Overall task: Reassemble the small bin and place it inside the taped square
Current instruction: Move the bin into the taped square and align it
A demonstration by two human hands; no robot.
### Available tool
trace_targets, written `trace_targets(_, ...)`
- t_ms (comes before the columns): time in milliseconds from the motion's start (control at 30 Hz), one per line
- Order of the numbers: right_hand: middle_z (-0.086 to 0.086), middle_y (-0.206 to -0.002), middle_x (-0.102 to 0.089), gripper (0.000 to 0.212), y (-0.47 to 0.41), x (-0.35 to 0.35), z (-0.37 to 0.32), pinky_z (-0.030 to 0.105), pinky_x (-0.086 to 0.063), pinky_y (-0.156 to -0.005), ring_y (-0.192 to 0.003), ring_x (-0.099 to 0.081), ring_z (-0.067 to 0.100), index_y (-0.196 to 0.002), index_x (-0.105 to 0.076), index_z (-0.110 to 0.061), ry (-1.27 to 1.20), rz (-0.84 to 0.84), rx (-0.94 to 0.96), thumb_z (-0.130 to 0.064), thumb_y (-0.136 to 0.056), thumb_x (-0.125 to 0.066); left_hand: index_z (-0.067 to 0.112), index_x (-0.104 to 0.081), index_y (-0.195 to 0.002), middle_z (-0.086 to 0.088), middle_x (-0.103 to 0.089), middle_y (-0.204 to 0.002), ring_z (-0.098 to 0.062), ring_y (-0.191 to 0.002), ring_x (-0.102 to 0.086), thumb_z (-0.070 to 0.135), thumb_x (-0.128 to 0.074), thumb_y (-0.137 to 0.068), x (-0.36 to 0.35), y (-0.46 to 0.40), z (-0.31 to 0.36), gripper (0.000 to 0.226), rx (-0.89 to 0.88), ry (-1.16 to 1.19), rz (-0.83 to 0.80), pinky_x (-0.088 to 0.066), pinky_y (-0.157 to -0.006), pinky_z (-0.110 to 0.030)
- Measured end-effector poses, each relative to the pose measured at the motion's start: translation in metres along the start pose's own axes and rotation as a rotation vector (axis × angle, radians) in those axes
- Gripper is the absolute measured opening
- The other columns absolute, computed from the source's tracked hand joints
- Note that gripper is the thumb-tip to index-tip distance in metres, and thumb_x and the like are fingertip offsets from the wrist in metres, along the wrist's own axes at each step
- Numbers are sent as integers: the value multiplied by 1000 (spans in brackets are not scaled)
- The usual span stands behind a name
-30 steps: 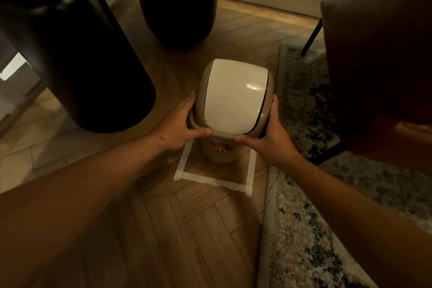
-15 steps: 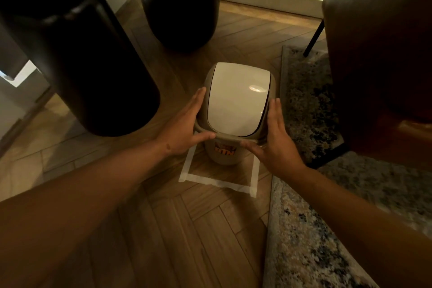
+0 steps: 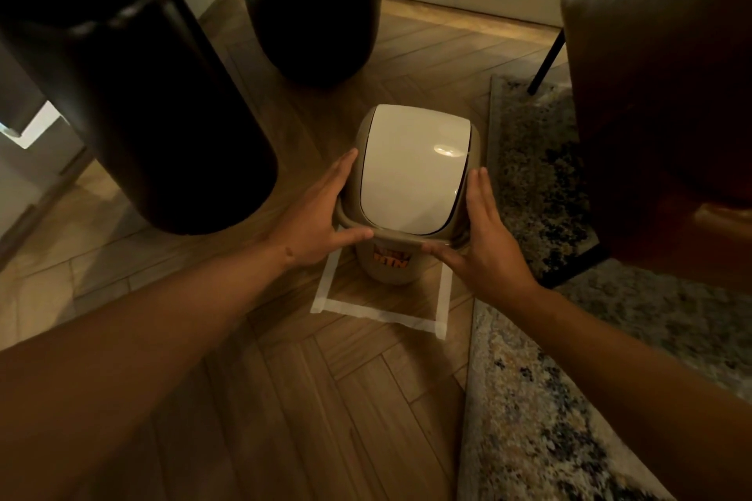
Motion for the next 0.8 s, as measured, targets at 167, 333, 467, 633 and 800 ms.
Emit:
trace_targets(167, -4, -177, 12, 127, 2, 2, 0, 40, -40, -109, -154, -21, 12, -166, 13, -34, 30, -26, -5, -65, -81, -76, 36, 5, -161, 9, -9, -170, -3, -150, -12, 55, -84, -71, 4, 2, -3, 128, -7, 3, -11, -19, -119, -30)
trace_targets(333, -5, -177, 12, 135, 0, 6, 7, 45, -44, -111, -151, -18, 6, -162, 22, -42, 76, -47, 12, -50, -81, -85, 34, 7, -161, 7, -6, -171, -8, -153, -8, 47, -85, -74, 4, 2, -1, 128, -19, -33, -33, -16, -122, -32)
trace_targets(467, -4, -177, 10, 132, -2, 8, 8, 46, -40, -113, -141, -2, -10, -165, 17, -35, 109, -42, 2, -51, -82, -84, 34, 6, -162, 7, -5, -171, -10, -155, -7, 44, -86, -74, 6, 2, -2, 127, -21, -26, -42, -15, -123, -35)
trace_targets(633, -2, -177, 8, 132, 0, 6, 4, 49, -46, -110, -155, -25, 16, -165, 15, -34, 101, -29, 10, -53, -81, -84, 38, 7, -160, 7, -6, -171, -11, -155, -9, 42, -86, -74, 7, 1, -5, 127, -15, -17, -45, -18, -125, -40)
trace_targets(800, -1, -178, 7, 132, 1, 4, 5, 50, -48, -107, -156, -30, 26, -165, 15, -35, 116, -27, 15, -53, -80, -84, 41, 8, -159, 9, -7, -171, -12, -155, -10, 41, -87, -74, 6, 0, -7, 127, -10, 1, -41, -20, -125, -43)
Point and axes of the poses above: each hand's wrist, its own y-axis away from the middle knuckle, its own x-axis out of the back of the hand, z = x × y, the point moved 1 cm from there along -y, towards the middle knuckle
